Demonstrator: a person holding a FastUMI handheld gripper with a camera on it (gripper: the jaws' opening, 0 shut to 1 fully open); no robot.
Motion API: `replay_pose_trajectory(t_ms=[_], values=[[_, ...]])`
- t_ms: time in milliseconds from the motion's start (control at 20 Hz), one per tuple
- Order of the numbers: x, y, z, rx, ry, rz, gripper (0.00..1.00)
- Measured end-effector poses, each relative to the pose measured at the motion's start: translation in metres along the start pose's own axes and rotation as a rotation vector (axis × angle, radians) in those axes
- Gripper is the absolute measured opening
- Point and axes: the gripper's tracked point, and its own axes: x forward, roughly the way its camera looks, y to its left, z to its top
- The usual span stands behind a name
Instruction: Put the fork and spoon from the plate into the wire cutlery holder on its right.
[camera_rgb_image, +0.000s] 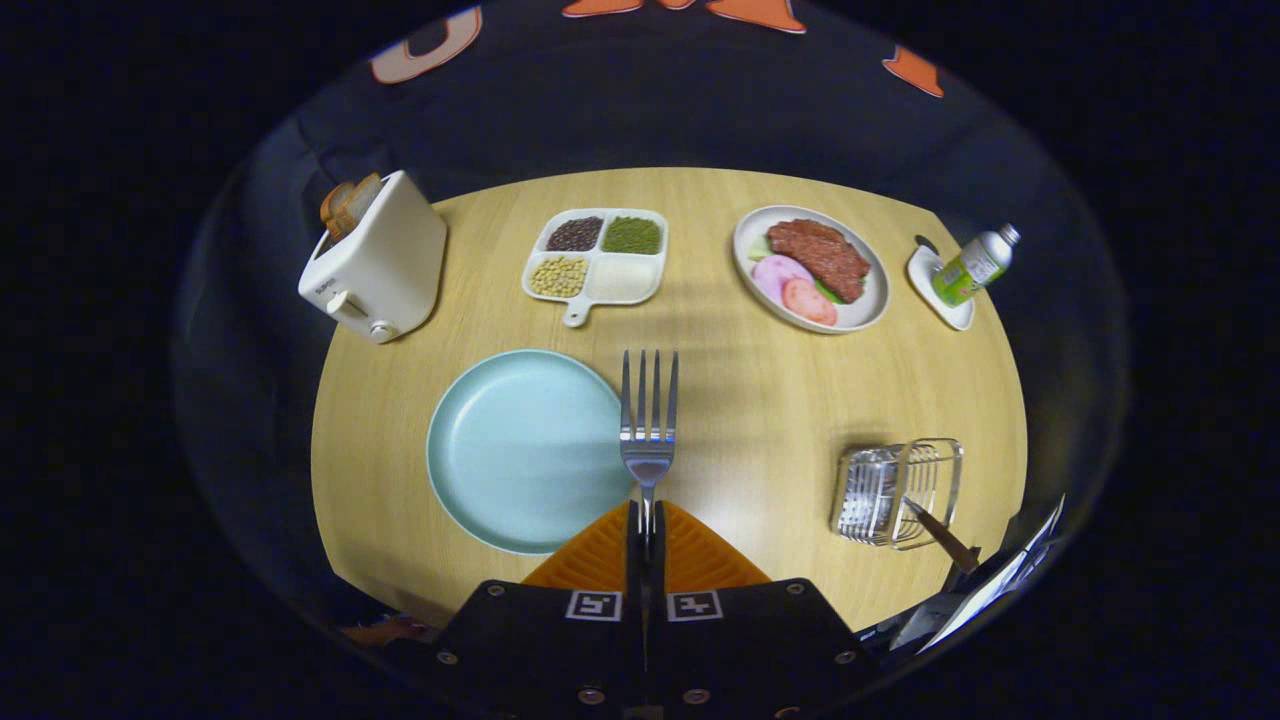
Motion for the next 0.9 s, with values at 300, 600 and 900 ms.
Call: replay_pose_trajectory(t_ms=[300,600,900], values=[[-0.021,-0.108,-0.03,0.05,0.045,-0.064,0.02],[-0.018,-0.168,-0.06,-0.038,0.206,-0.062,0.03],[-0.008,-0.179,-0.071,-0.116,0.375,-0.005,0.03]])
